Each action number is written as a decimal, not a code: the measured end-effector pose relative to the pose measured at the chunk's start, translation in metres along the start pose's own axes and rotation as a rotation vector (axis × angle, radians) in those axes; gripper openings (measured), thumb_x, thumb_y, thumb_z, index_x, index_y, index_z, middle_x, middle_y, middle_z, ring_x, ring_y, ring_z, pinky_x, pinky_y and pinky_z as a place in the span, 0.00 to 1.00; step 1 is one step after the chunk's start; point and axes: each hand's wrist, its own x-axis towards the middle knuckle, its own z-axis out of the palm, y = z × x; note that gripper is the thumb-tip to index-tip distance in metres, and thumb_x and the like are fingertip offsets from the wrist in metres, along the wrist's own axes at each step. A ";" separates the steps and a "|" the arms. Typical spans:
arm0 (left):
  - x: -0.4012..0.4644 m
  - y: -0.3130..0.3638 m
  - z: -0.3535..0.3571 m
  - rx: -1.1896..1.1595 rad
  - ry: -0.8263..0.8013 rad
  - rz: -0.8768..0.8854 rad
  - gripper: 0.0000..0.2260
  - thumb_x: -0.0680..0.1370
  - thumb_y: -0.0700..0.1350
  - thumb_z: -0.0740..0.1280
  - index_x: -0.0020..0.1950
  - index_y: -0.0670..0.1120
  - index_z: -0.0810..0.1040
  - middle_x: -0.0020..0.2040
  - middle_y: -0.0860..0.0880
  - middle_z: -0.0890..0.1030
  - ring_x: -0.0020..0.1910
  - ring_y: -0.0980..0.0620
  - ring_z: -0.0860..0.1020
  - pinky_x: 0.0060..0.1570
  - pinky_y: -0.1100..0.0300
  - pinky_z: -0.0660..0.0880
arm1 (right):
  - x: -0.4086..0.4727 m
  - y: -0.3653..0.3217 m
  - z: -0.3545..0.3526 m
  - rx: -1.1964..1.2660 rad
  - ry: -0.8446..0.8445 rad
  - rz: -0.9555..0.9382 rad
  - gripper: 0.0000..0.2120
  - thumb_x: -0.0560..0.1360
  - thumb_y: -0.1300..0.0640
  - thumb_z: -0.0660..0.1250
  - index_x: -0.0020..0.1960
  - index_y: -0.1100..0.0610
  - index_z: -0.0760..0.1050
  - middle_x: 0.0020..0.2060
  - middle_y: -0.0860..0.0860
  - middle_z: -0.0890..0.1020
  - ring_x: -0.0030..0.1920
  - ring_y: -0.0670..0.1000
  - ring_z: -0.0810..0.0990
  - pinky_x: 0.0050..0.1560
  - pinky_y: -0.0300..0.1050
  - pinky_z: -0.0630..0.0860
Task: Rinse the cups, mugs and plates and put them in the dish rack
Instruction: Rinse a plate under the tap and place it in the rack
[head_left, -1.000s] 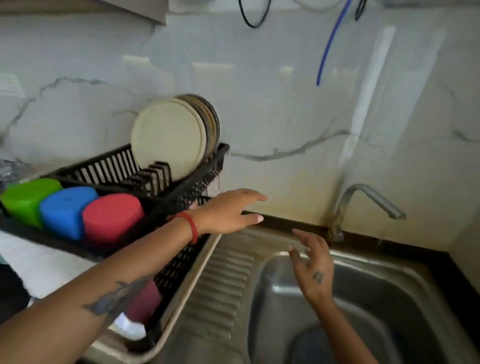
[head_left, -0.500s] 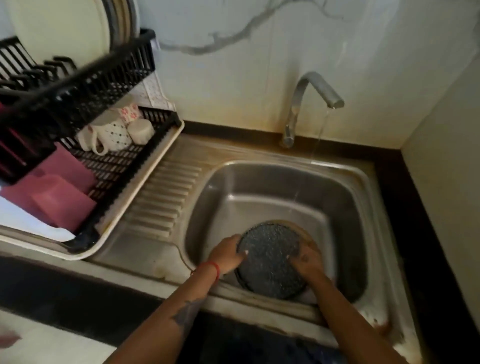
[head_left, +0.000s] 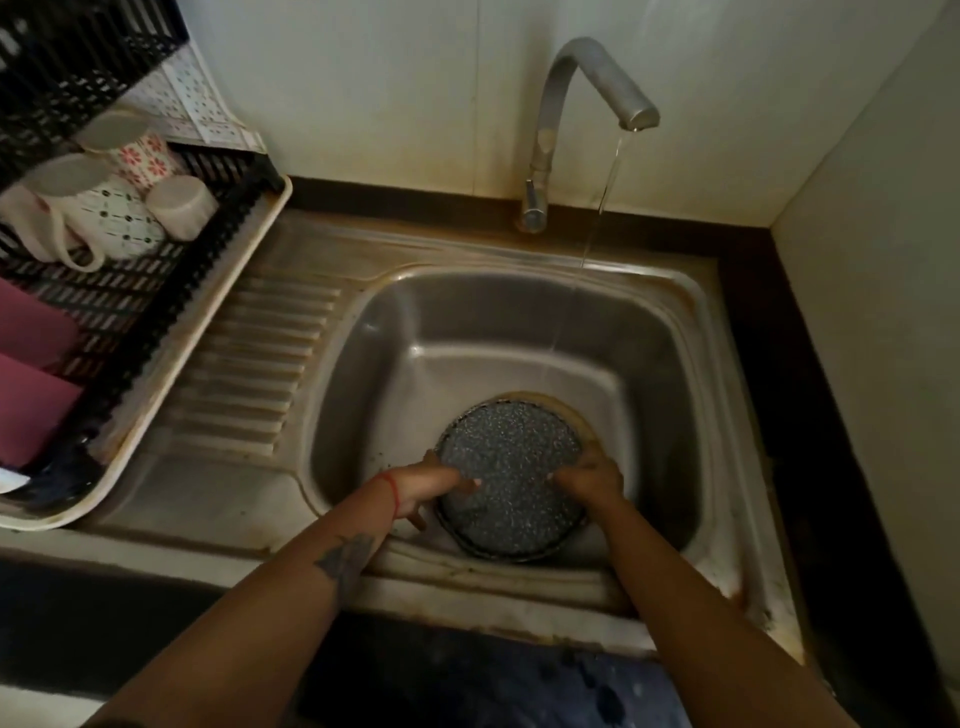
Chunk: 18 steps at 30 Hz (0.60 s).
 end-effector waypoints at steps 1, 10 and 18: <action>0.000 0.001 -0.001 -0.018 -0.017 -0.001 0.34 0.76 0.49 0.70 0.76 0.47 0.55 0.73 0.43 0.65 0.70 0.39 0.66 0.61 0.42 0.71 | 0.000 -0.001 -0.002 -0.006 0.038 0.018 0.33 0.70 0.53 0.72 0.72 0.54 0.64 0.64 0.58 0.74 0.64 0.60 0.72 0.61 0.45 0.71; -0.006 0.003 -0.001 -0.080 -0.094 0.066 0.31 0.77 0.57 0.65 0.76 0.48 0.60 0.74 0.44 0.64 0.71 0.40 0.65 0.66 0.43 0.67 | -0.023 -0.026 -0.014 0.738 -0.065 0.042 0.12 0.70 0.60 0.74 0.53 0.60 0.79 0.52 0.58 0.82 0.51 0.58 0.81 0.57 0.53 0.77; -0.053 0.031 -0.011 -0.591 -0.017 0.310 0.36 0.69 0.72 0.58 0.64 0.46 0.74 0.57 0.45 0.79 0.53 0.45 0.79 0.47 0.49 0.77 | -0.096 -0.101 -0.035 0.261 0.112 -0.668 0.06 0.69 0.60 0.73 0.35 0.54 0.78 0.29 0.44 0.76 0.32 0.42 0.73 0.35 0.41 0.66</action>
